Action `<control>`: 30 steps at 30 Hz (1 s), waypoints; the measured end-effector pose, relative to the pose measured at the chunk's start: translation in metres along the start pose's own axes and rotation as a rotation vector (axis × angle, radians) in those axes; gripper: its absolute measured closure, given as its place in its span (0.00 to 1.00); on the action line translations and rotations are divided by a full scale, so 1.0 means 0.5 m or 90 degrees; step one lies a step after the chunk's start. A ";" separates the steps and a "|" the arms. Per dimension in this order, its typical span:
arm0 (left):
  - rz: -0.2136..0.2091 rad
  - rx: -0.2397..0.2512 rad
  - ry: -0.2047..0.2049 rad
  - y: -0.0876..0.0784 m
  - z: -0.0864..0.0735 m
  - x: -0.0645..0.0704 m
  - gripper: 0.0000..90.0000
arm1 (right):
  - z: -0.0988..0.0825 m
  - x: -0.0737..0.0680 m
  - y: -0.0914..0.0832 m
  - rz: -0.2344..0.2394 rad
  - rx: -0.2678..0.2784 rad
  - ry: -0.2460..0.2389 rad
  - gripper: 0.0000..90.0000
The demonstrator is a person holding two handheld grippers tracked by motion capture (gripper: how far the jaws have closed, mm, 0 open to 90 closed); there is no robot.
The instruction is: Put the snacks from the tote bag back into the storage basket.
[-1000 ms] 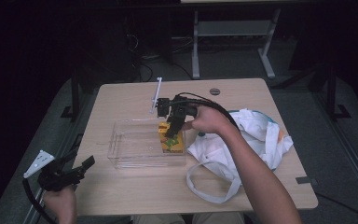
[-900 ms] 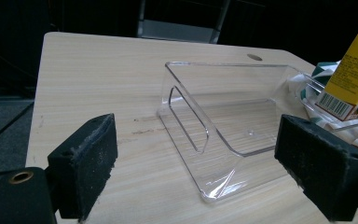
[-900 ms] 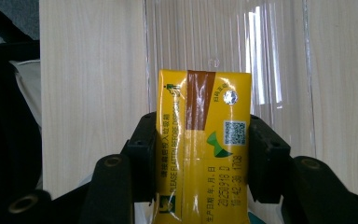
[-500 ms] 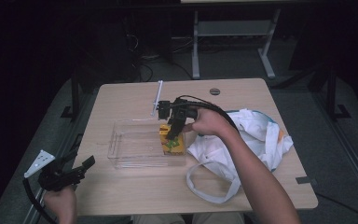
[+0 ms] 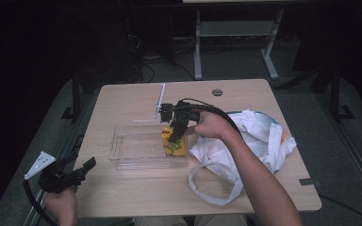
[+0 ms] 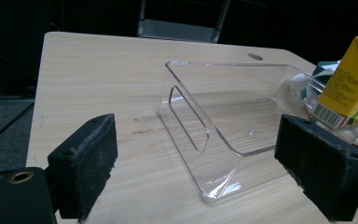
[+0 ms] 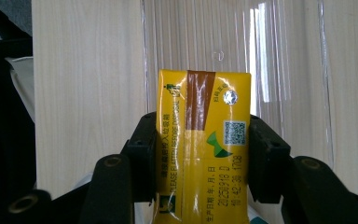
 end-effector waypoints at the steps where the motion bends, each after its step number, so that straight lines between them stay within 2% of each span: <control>1: 0.000 -0.001 0.000 0.000 0.000 0.000 0.14 | -0.001 0.000 0.002 0.000 -0.001 0.003 0.58; 30: 0.000 0.001 -0.002 -0.001 0.000 -0.001 0.14 | -0.015 0.007 0.038 0.009 -0.003 0.009 0.58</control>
Point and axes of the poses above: each handheld gripper's, and its own axes: y roughly forward along the jaws, z roughly out of its top, x roughly to its right, the point moved 4 cm from there along y, roughly forward along the jaws, and after that the axes turned 8 degrees about z, right-handed, at the moved point
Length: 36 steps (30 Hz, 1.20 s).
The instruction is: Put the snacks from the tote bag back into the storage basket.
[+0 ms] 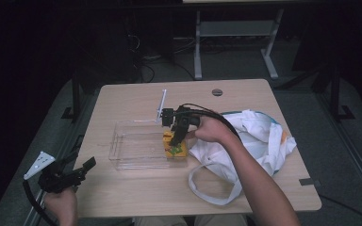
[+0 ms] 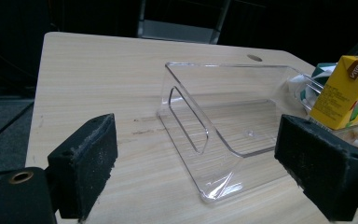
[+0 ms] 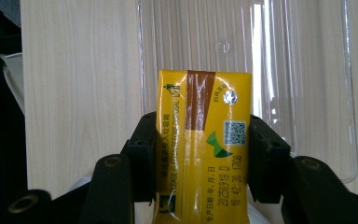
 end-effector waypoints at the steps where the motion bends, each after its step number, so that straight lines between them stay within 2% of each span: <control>1: -0.001 0.001 0.000 0.000 0.000 -0.001 0.14 | -0.001 0.000 0.002 -0.002 0.000 0.001 0.58; 36: 0.001 -0.001 0.002 0.001 0.000 -0.002 0.14 | -0.013 0.005 0.035 -0.001 0.005 0.000 0.58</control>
Point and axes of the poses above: each handheld gripper's, and its own axes: y roughly forward along the jaws, z roughly out of its top, x roughly to its right, the point moved 4 cm from there along y, roughly forward along the jaws, and after that the axes turned 8 degrees about z, right-handed, at the moved point
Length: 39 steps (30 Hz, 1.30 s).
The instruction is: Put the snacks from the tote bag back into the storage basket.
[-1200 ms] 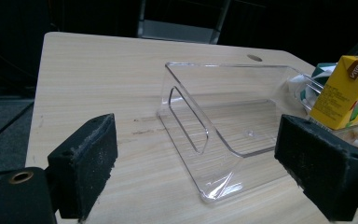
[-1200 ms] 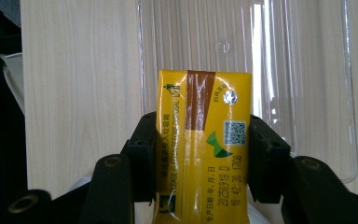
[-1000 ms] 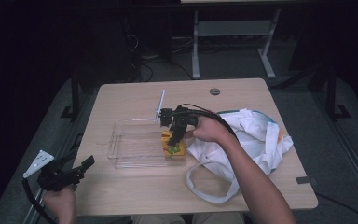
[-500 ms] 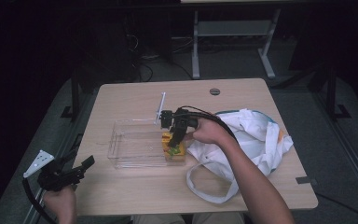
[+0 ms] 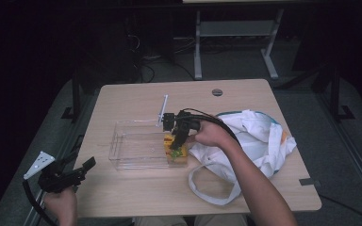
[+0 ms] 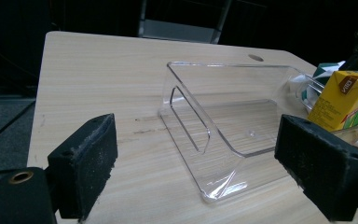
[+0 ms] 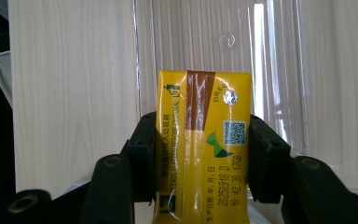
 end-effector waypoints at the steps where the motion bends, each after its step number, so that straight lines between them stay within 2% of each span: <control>1: 0.000 0.000 -0.001 0.000 0.000 0.000 0.14 | -0.001 0.000 0.001 0.001 0.000 0.003 0.58; 19: 0.000 0.001 -0.001 0.000 0.000 0.000 0.14 | -0.006 -0.001 0.017 0.001 -0.008 0.003 0.58; 30: 0.000 0.001 -0.001 0.000 0.000 0.000 0.14 | -0.011 -0.003 0.016 0.001 -0.008 -0.007 0.57; 39: 0.002 0.000 0.000 0.000 0.000 0.001 0.14 | -0.015 -0.006 0.015 0.005 -0.007 -0.003 0.57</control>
Point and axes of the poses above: each handheld gripper's, and its own axes: y roughly forward along the jaws, z roughly out of its top, x roughly to its right, the point moved 4 cm from there along y, roughly forward along the jaws, and after that the axes turned 8 degrees about z, right-handed, at the moved point
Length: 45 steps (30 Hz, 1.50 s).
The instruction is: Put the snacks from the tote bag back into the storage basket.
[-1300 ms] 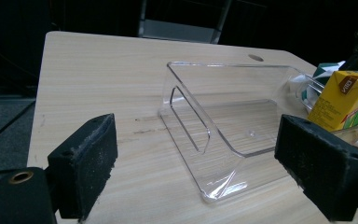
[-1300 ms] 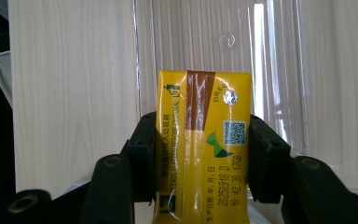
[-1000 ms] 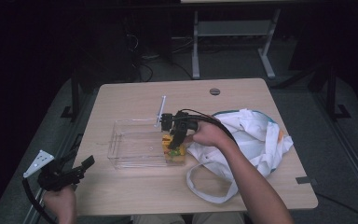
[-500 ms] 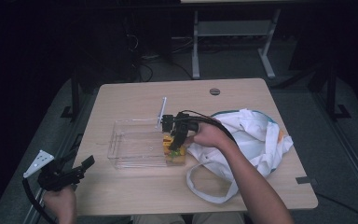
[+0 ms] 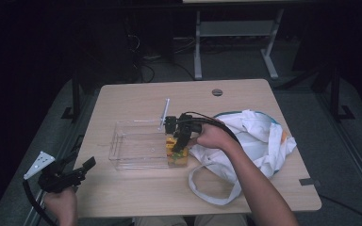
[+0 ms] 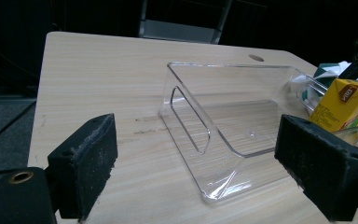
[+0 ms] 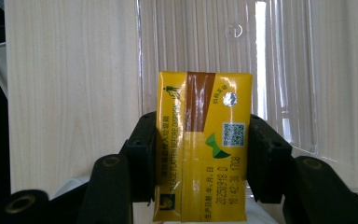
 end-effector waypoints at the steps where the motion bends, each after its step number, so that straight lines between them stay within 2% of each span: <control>1: 0.000 0.000 0.000 0.000 0.000 0.000 0.14 | 0.000 -0.001 0.000 0.002 0.001 0.000 0.56; 11: -0.001 -0.001 -0.001 0.001 0.000 0.001 0.14 | 0.000 -0.009 -0.001 0.017 0.001 -0.002 0.56; 45: -0.002 -0.001 -0.003 0.002 -0.001 0.002 0.14 | -0.003 -0.013 -0.015 0.022 0.026 0.003 0.52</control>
Point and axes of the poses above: each handheld gripper's, and its own axes: y roughly forward along the jaws, z roughly out of its top, x roughly to its right, the point moved 4 cm from there along y, roughly forward along the jaws, and after that the axes turned 8 degrees about z, right-handed, at the moved point
